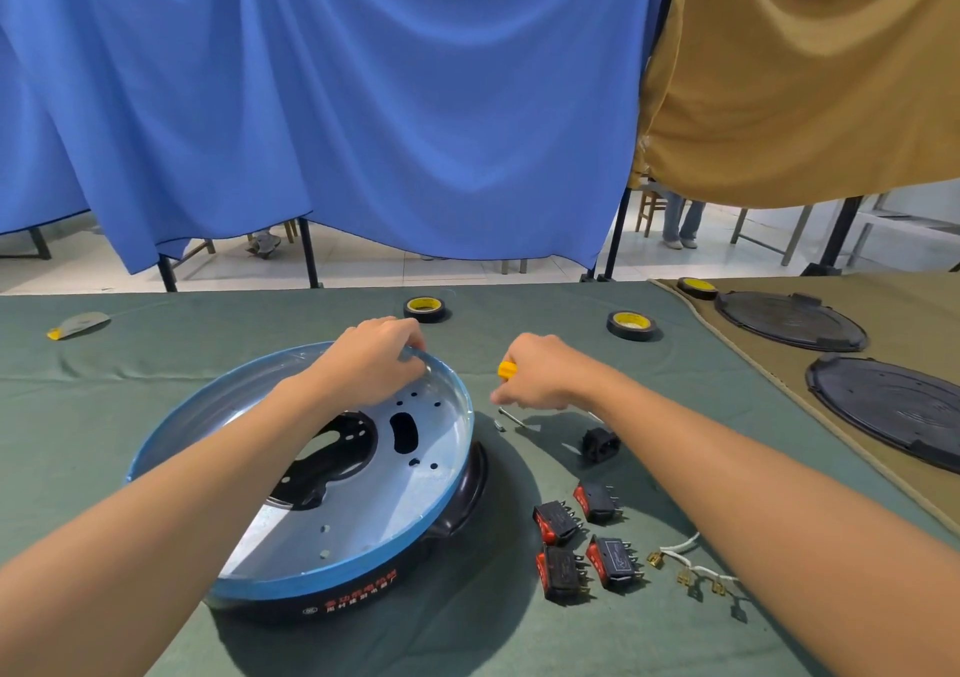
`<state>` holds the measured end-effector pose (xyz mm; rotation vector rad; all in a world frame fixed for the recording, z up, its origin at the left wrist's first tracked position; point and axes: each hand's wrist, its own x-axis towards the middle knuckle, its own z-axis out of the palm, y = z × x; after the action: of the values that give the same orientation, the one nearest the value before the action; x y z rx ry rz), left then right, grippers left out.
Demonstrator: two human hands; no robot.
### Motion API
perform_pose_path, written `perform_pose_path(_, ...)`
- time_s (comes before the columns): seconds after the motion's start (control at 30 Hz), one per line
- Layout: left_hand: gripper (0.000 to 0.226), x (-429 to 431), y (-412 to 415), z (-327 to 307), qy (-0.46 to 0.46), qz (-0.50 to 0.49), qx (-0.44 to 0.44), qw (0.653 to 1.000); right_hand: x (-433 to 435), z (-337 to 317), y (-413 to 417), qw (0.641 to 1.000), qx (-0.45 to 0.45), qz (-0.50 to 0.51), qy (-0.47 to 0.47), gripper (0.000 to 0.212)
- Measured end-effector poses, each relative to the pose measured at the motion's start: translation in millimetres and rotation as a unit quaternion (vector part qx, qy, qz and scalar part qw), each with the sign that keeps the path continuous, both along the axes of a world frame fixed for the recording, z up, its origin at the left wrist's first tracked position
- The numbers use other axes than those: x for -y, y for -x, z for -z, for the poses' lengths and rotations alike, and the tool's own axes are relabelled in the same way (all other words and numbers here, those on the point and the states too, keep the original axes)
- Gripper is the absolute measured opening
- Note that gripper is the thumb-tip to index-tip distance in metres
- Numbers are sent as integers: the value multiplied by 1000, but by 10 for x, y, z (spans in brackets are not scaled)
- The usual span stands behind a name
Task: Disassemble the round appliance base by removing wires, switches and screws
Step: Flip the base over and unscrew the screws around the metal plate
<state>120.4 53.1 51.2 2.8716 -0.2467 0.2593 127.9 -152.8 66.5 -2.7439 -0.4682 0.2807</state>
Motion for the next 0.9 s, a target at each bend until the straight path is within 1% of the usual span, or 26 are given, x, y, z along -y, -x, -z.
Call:
perform_pose_path(0.1, 9, 26, -26, -2, -3, -2, 3, 1000, 74, -110, -9, 996, -19, 28, -79, 27)
perform_pose_path(0.13, 11, 38, -36, -3, -6, -5, 4, 1000, 94, -137, -2, 993, -27, 35, -108, 26)
perform_pose_path(0.2, 15, 69, -60, -14, -12, -13, 5, 1000, 125, -167, 22, 984, -57, 50, -164, 36)
perform_pose_path(0.23, 16, 85, -73, -18, -16, -18, 5, 1000, 129, -175, 40, 980, -74, 53, -177, 42)
perform_pose_path(0.3, 16, 115, -97, -22, -23, -32, 9, 999, 114, -183, 87, 979, -107, 45, -169, 51)
perform_pose_path(0.37, 16, 127, -116, -25, -26, -42, 14, 999, 74, -185, 152, 981, -127, 27, -143, 54)
perform_pose_path(0.47, 18, 65, -130, -35, -44, -59, 9, 997, -8, -171, 243, 985, -138, 6, -106, 48)
perform_pose_path(0.53, 19, -29, -122, -38, -65, -78, 7, 995, -67, -161, 303, 987, -141, -3, -83, 38)
perform_pose_path(0.63, 18, -177, -73, -38, -85, -111, 12, 990, -139, -145, 343, 992, -111, -6, -60, 26)
perform_pose_path(0.67, 18, -220, -51, -40, -95, -122, 12, 988, -161, -136, 342, 993, -99, -1, -67, 24)
perform_pose_path(0.73, 17, -296, -11, -53, -128, -148, 12, 981, -203, -97, 313, 989, -87, 22, -115, 19)
perform_pose_path(0.8, 18, -365, 30, -67, -149, -176, 10, 973, -238, -70, 294, 983, -73, 52, -159, 27)
perform_pose_path(0.83, 18, -403, 54, -70, -152, -187, 7, 970, -250, -68, 293, 983, -65, 60, -163, 33)
perform_pose_path(0.9, 18, -474, 88, -68, -152, -208, 5, 966, -249, -89, 302, 987, -55, 62, -135, 42)
